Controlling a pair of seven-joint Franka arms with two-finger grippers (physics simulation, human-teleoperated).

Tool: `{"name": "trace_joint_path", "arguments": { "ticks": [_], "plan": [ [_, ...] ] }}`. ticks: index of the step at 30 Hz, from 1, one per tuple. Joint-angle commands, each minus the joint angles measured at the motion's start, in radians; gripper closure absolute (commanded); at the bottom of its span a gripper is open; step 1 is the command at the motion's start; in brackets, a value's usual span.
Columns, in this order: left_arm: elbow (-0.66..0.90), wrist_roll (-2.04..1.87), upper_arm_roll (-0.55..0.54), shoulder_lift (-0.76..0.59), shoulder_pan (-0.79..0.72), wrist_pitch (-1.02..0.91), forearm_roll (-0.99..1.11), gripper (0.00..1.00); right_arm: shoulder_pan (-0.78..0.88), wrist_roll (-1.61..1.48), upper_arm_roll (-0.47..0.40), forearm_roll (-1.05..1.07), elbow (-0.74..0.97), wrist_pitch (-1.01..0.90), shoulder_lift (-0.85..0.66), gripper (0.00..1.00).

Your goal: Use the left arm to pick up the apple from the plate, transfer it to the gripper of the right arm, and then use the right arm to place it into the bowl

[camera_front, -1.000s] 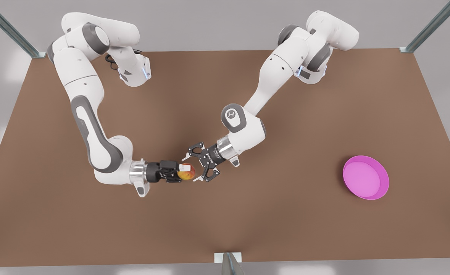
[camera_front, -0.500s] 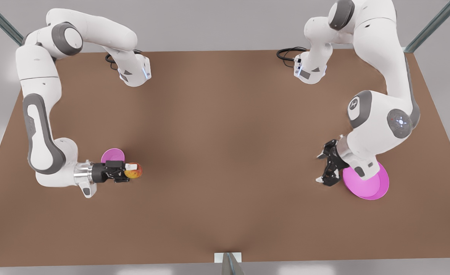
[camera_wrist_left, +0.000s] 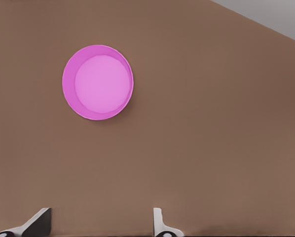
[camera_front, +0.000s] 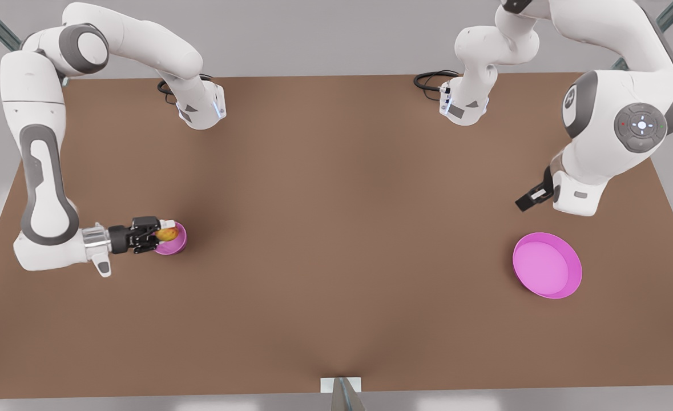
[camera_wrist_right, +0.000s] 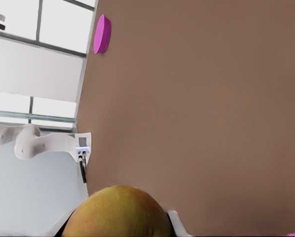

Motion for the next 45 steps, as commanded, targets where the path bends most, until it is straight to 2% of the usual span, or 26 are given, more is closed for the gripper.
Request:
{"name": "trace_joint_path", "arguments": {
  "ticks": [1, 4, 13, 21, 23, 24, 26, 31, 33, 34, 36, 38, 39, 40, 41, 42, 44, 45],
  "plan": [
    [0.003, 0.628, 0.0, 0.0, 0.0, -0.093, 0.004, 0.0, 0.003, 0.004, -0.001, -0.137, 0.007, 0.083, -0.001, 0.37],
    [0.001, 0.628, 0.001, 0.003, 0.0, -0.094, 0.004, 0.0, 0.009, 0.046, -0.004, -0.214, 0.01, 0.177, 0.008, 0.37],
    [0.003, 0.625, 0.0, 0.025, -0.003, -0.143, 0.004, 0.0, 0.06, 0.251, -0.004, -0.519, -0.007, 0.26, 0.019, 0.37],
    [0.003, 0.623, 0.001, 0.04, 0.0, -0.145, 0.004, 0.0, 0.057, 0.256, 0.011, -0.602, -0.128, 0.332, -0.033, 0.35],
    [0.001, 0.623, 0.001, 0.042, 0.0, -0.151, 0.002, 0.0, 0.052, 0.256, 0.013, -0.602, -0.15, 0.352, -0.035, 0.3],
    [0.003, 0.623, 0.001, 0.043, 0.0, -0.152, 0.002, 0.0, 0.054, 0.256, 0.013, -0.602, -0.15, 0.352, -0.035, 0.22],
    [0.003, 0.623, 0.001, 0.048, 0.0, -0.153, 0.004, 0.0, 0.052, 0.254, 0.013, -0.602, -0.154, 0.352, -0.033, 0.0],
    [0.001, 0.625, 0.001, 0.048, 0.001, -0.153, 0.004, 0.0, 0.049, 0.253, 0.016, -0.603, -0.153, 0.341, -0.046, 0.0],
    [0.003, 0.643, 0.001, 0.048, 0.012, -0.145, 0.004, 0.0, 0.054, 0.277, 0.03, -0.602, -0.046, 0.271, -0.072, 0.0],
    [0.011, 0.66, 0.0, 0.045, 0.015, -0.125, 0.002, 0.0, 0.084, 0.314, 0.063, -0.678, 0.108, 0.191, -0.072, 0.0],
    [0.0, 0.661, 0.0, 0.009, 0.052, 0.015, -0.051, 0.0, 0.127, 0.492, 0.145, -0.819, 0.283, 0.056, -0.073, 0.0],
    [-0.055, 0.766, 0.001, -0.049, 0.09, 0.064, -0.077, 0.0, 0.129, 0.676, 0.24, -0.909, 0.333, 0.054, -0.121, 0.0],
    [-0.058, 0.769, 0.001, -0.049, 0.092, 0.065, -0.077, 0.0, 0.124, 0.731, 0.252, -0.903, 0.333, 0.056, -0.138, 0.0],
    [-0.054, 0.763, 0.001, -0.04, 0.09, 0.068, -0.074, 0.0, 0.149, 0.773, 0.208, -0.834, 0.309, 0.056, -0.22, 0.0],
    [-0.049, 0.752, 0.001, -0.032, 0.089, 0.07, -0.07, 0.0, 0.3, 0.781, -0.054, -0.687, 0.258, 0.056, -0.332, 0.0],
    [-0.049, 0.75, 0.001, -0.03, 0.089, 0.07, -0.07, 0.0, 0.436, 0.777, -0.275, -0.579, 0.177, 0.042, -0.446, 0.0],
    [-0.037, 0.75, 0.001, -0.009, 0.09, 0.071, -0.067, 0.0, 0.784, 0.791, -0.65, -0.56, 0.154, -0.013, -0.54, 0.0],
    [-0.035, 0.749, 0.001, -0.001, 0.09, 0.071, -0.067, 0.0, 0.787, 0.791, -0.658, -0.551, 0.148, -0.019, -0.564, 0.0]
  ]
}}
